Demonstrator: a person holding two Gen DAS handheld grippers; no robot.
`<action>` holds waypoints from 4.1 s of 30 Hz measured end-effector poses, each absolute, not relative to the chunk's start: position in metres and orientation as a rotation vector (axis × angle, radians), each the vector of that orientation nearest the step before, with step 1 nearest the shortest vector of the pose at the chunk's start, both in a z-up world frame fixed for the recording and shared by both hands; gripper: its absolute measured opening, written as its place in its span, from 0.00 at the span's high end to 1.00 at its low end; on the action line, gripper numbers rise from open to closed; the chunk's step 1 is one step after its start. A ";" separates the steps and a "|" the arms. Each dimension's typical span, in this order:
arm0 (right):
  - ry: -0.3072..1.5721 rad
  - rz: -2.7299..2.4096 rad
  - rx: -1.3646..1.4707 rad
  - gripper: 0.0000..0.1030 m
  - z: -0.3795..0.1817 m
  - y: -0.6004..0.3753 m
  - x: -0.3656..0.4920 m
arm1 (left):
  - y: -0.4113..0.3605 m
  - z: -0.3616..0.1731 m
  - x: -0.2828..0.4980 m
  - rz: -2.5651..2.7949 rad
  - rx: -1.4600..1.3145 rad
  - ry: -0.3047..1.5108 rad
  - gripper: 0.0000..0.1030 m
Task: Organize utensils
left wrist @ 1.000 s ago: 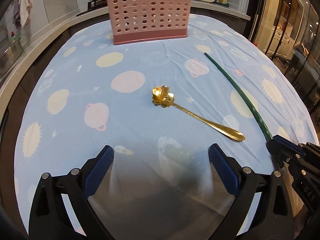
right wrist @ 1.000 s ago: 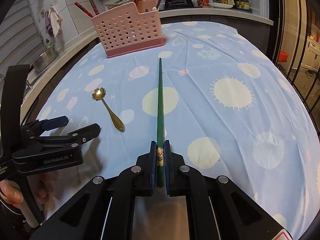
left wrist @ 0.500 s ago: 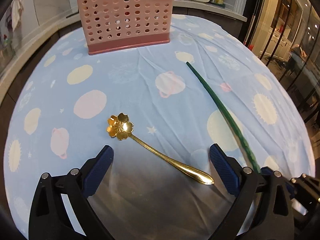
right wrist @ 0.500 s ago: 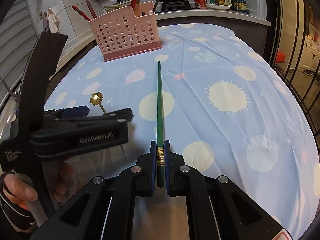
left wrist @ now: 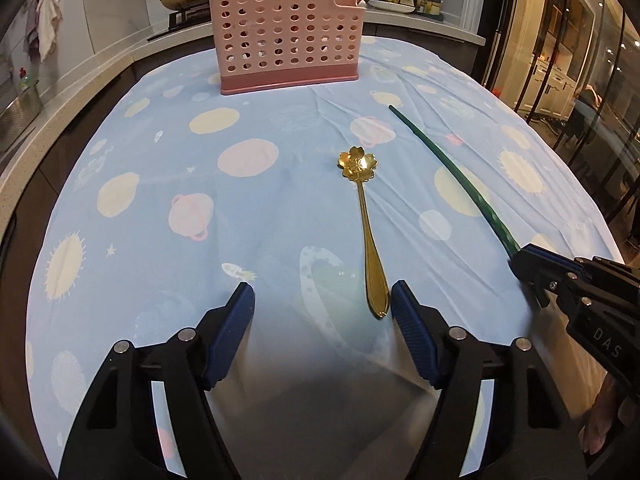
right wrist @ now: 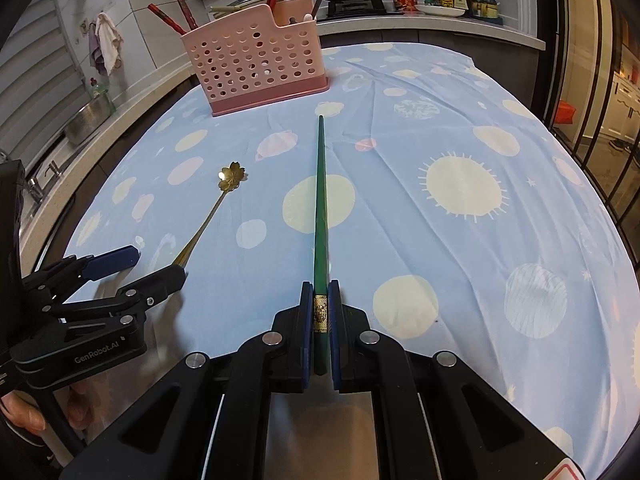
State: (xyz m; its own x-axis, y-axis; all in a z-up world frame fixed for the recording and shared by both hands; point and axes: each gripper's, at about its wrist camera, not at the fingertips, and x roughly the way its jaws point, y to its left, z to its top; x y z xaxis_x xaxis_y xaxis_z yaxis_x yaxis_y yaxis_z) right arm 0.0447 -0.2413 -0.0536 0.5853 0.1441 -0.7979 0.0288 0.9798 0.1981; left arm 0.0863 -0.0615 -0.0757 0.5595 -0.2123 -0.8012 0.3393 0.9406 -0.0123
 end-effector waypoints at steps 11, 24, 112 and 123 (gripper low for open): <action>0.939 0.069 0.196 0.93 -0.050 -0.238 0.045 | -0.066 -0.074 0.091 -0.455 0.071 0.951 0.90; 0.877 0.089 0.202 0.93 -0.022 -0.237 0.034 | -0.052 -0.039 0.076 -0.472 0.025 0.893 0.90; 0.615 0.189 0.243 0.94 0.091 -0.241 0.045 | -0.027 0.051 0.091 -0.491 0.052 0.669 0.99; 0.466 0.226 0.203 0.94 0.163 -0.238 0.103 | -0.027 0.127 0.139 -0.458 0.071 0.491 0.99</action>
